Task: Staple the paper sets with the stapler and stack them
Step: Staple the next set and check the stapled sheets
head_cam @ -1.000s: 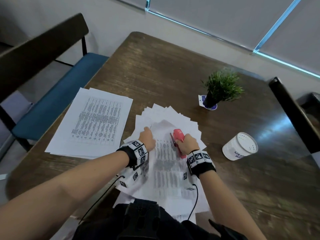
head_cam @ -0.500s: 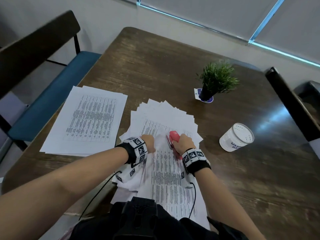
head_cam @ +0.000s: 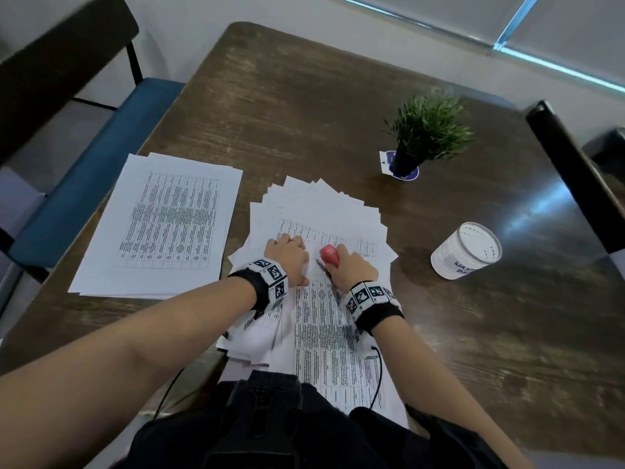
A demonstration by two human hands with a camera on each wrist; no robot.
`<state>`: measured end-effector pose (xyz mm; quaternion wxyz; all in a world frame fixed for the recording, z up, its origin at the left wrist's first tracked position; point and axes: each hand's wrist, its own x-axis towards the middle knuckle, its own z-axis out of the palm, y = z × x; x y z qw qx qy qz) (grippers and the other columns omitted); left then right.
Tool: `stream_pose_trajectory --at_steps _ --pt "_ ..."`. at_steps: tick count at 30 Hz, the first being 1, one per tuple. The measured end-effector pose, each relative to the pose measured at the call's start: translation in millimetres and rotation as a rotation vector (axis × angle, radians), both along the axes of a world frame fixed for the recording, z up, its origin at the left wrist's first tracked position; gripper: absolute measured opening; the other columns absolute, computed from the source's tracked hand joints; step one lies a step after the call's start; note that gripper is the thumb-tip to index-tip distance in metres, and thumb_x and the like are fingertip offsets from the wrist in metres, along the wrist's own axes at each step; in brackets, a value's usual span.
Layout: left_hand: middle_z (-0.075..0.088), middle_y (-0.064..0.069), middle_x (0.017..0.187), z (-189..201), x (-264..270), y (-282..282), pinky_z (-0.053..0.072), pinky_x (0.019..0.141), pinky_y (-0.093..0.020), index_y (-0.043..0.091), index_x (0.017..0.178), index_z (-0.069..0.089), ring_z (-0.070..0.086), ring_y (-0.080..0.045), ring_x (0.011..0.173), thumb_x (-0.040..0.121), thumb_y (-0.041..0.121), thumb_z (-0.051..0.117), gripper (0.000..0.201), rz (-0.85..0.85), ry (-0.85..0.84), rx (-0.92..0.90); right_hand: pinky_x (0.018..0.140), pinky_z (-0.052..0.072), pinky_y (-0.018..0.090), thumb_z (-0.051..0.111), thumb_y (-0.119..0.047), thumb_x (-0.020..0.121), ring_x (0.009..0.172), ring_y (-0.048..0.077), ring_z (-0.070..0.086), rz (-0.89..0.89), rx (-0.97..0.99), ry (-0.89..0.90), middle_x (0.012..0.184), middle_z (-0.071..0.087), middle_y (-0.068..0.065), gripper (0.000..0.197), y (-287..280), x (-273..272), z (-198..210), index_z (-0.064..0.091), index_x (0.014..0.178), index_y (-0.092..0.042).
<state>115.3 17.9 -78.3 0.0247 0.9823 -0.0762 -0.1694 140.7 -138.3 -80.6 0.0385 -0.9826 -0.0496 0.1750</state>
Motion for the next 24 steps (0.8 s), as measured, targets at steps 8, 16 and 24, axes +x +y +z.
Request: stream_pose_trajectory --at_steps 8,16,24 --pt "0.043 0.006 0.137 -2 0 3 0.036 0.098 -0.041 0.03 0.112 0.062 0.037 -0.023 0.125 0.082 0.06 0.061 0.043 0.02 -0.019 -0.047 0.073 0.036 0.035 0.04 -0.045 0.1 0.101 0.034 0.062 -0.186 0.078 0.0 0.11 0.065 0.014 0.038 20 -6 -5 0.043 0.116 -0.01" --pt "0.042 0.008 0.137 -3 -1 4 0.037 0.096 -0.04 0.03 0.114 0.061 0.037 -0.023 0.123 0.082 0.059 0.064 0.044 0.033 0.0 -0.083 0.07 0.036 0.036 0.041 -0.03 0.102 0.103 0.034 0.062 -0.054 -0.019 -0.081 0.116 0.061 0.013 0.027 19 -4 -14 0.041 0.121 -0.01" --pt "0.045 0.008 0.135 -3 2 6 0.037 0.1 -0.041 0.031 0.114 0.064 0.04 -0.023 0.121 0.079 0.062 0.066 0.047 0.03 0.002 -0.085 0.067 0.037 0.036 0.039 -0.037 0.102 0.096 0.034 0.064 -0.071 0.031 -0.095 0.106 0.066 0.014 0.032 22 -3 -16 0.041 0.115 -0.008"
